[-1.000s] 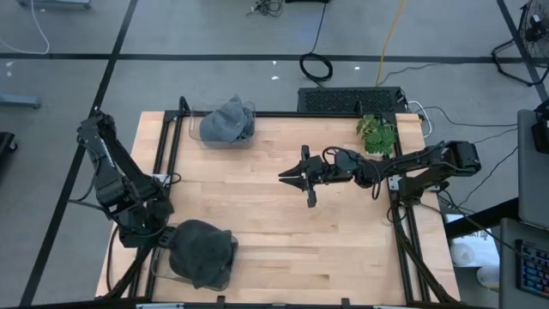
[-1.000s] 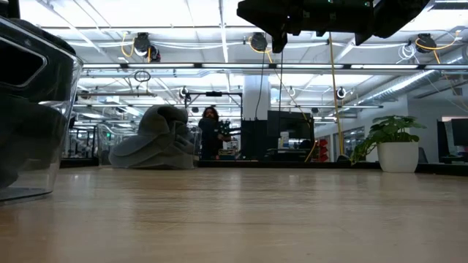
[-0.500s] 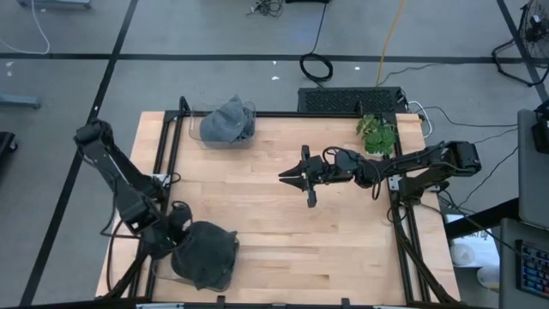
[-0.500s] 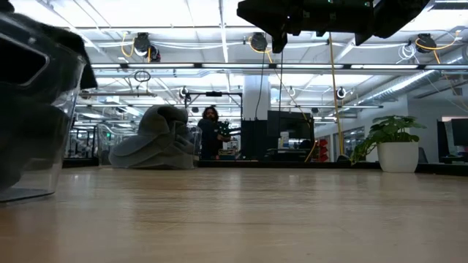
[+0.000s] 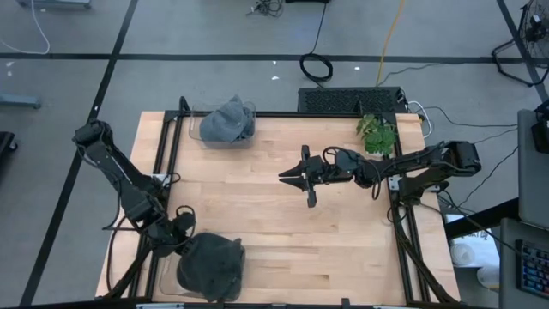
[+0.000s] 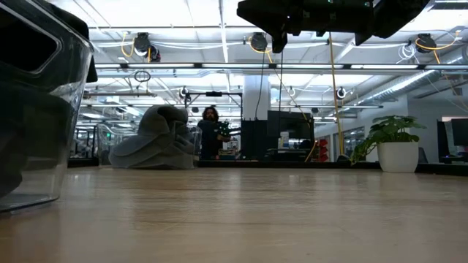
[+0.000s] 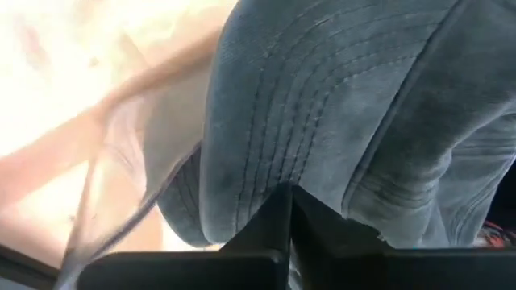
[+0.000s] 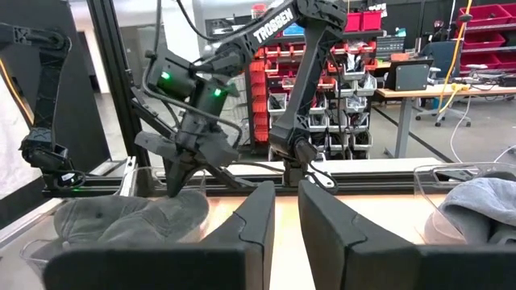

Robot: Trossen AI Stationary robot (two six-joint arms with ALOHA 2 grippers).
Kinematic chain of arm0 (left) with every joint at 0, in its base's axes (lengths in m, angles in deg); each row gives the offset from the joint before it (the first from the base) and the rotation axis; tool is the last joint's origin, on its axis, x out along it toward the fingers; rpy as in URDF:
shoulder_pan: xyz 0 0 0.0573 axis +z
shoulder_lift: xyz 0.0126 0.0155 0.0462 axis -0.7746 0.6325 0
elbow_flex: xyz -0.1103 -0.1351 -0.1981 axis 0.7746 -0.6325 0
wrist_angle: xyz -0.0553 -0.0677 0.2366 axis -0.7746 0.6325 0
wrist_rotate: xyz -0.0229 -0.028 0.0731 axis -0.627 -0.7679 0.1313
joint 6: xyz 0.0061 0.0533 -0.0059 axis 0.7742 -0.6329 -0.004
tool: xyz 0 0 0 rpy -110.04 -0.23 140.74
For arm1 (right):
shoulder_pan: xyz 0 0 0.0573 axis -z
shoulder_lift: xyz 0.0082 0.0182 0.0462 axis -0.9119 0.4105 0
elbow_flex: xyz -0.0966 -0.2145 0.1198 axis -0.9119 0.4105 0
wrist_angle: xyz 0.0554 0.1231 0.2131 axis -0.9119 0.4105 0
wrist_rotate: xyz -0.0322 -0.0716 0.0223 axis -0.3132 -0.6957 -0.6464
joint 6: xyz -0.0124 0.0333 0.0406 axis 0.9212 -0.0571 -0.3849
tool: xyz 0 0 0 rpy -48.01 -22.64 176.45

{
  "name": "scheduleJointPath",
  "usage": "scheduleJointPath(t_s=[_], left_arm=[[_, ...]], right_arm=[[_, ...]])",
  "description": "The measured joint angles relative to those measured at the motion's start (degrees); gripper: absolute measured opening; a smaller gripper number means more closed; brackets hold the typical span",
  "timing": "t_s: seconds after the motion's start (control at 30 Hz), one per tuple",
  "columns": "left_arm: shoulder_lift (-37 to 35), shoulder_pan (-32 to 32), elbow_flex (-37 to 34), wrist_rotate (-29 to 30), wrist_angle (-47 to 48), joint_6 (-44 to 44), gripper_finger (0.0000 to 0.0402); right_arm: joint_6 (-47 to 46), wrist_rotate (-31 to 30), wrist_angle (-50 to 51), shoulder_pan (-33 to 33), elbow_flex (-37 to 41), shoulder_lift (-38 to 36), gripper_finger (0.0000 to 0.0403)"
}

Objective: Pick & Place hat
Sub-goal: Put the black cap into the bottom transparent bin

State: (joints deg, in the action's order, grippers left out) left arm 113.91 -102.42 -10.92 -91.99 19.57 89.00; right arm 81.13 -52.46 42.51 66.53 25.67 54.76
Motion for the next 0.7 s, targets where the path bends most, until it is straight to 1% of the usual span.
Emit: scheduleJointPath(t_s=[0.13,0.27,0.37,0.47,0.57,0.7], left_arm=[[-0.1,0.6,-4.3,-4.6,-7.3,1.4,0.0013],[0.0,1.4,-6.8,-6.0,-12.6,0.1,0.0004],[-0.4,2.0,-7.5,-7.0,-14.2,-1.9,0.0007],[-1.5,2.1,-7.7,-6.7,-14.9,-5.6,0.0017],[-4.2,2.1,-7.6,-4.5,-16.6,-10.1,0.0011],[-9.0,2.2,-4.8,-0.3,-11.8,-14.8,0.0004]], right_arm=[[0.0,0.0,0.0,0.0,0.0,0.0,0.0045],[0.0,0.0,0.0,0.0,0.0,0.0,0.0045],[0.0,0.0,0.0,0.0,0.0,0.0,0.0045],[0.0,-0.1,0.0,0.0,0.0,0.0,0.0045],[0.0,-0.2,0.0,0.0,0.0,0.0,0.0045],[-0.2,-0.2,0.0,0.0,0.0,0.0,0.0045]])
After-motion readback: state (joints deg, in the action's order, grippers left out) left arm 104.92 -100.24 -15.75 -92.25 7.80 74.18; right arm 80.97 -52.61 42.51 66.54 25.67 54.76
